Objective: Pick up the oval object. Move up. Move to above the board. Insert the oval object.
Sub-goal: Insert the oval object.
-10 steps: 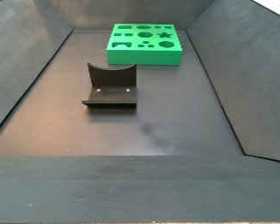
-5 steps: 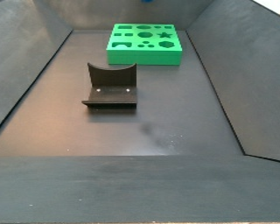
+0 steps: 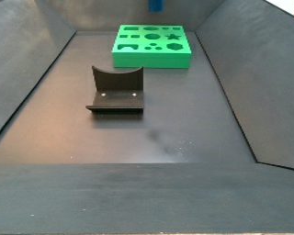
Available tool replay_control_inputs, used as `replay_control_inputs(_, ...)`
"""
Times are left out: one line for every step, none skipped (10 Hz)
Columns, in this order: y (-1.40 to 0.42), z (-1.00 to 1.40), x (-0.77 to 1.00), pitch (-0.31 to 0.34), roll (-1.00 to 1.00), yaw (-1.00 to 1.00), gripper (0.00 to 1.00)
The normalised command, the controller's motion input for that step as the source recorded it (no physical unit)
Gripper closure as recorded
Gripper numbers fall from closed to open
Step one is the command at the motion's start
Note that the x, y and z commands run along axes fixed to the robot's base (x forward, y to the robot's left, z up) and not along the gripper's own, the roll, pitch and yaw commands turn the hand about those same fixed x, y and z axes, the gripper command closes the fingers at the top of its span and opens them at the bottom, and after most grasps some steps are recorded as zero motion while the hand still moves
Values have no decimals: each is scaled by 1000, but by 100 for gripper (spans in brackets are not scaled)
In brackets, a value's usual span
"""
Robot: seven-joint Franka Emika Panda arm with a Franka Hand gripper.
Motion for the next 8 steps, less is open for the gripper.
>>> replay_control_inputs(-180, -280, 0, -61, -46, -903, 100)
replay_control_inputs(-60, -323, 220, -14, -91, -811, 100)
replay_control_inputs(0, -311, 400, 0, -114, -717, 100)
replay_control_inputs(0, -320, 317, 0, -107, -794, 100)
replay_control_inputs(0, -329, 203, 0, -110, -891, 100)
replay_control_inputs(0, -134, 0, -93, -74, -417, 100)
replay_control_inputs(0, -17, 0, 0, 0, 0, 100)
replay_control_inputs(0, -26, 0, 0, 0, 0, 100)
